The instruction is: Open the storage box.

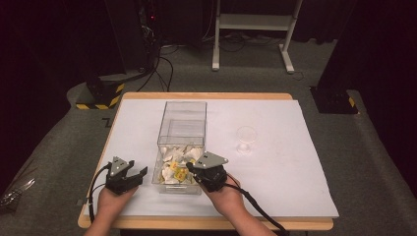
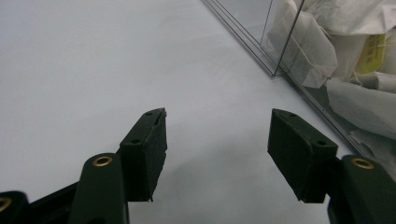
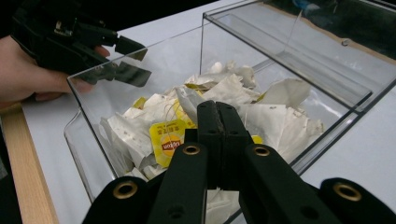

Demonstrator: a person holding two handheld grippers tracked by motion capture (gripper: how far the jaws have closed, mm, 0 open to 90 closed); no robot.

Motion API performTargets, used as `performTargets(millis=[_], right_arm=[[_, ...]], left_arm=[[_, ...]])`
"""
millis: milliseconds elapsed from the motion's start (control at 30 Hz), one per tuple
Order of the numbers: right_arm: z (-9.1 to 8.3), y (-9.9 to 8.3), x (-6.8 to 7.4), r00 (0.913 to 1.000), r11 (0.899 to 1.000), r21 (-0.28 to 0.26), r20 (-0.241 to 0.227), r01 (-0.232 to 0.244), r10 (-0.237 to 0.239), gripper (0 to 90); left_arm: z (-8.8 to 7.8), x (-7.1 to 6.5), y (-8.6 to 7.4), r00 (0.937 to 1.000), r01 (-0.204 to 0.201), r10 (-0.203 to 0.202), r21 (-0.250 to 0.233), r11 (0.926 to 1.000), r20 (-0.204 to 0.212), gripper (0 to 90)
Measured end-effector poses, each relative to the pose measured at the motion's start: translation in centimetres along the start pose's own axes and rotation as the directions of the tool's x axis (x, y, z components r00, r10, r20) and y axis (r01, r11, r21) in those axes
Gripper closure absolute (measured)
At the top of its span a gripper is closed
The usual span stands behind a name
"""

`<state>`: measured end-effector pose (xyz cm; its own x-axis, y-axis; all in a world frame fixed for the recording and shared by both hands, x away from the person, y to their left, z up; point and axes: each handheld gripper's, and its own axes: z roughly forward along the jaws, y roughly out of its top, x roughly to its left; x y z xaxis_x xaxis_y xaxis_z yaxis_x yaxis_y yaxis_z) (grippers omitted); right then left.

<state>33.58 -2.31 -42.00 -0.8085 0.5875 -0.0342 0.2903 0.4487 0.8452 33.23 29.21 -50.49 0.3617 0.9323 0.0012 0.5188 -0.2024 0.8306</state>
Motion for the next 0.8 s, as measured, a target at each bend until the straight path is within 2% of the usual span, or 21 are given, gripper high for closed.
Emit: performTargets(millis=[133,233,800], right_arm=[[-0.5,0.2,-0.3,1.0000,1.000,-0.022,0.007,-0.004,0.004,89.9],[-0.8,0.3,-0.5,0.9998,0.999,-0.031,0.009,-0.019,0.020,89.9],[-2.0,0.7,-1.2,0.9992,0.995,-0.096,0.022,-0.032,0.035,90.0]], left_arm=[[0.0,0.0,0.0,1.0000,0.008,-0.008,0.004,1.0000,0.004,37.6],[0.0,0.0,0.0,1.0000,0.000,0.000,0.001,1.0000,0.003,37.4],[0.1,0.0,0.0,1.0000,0.003,-0.003,0.006,1.0000,0.001,37.2]])
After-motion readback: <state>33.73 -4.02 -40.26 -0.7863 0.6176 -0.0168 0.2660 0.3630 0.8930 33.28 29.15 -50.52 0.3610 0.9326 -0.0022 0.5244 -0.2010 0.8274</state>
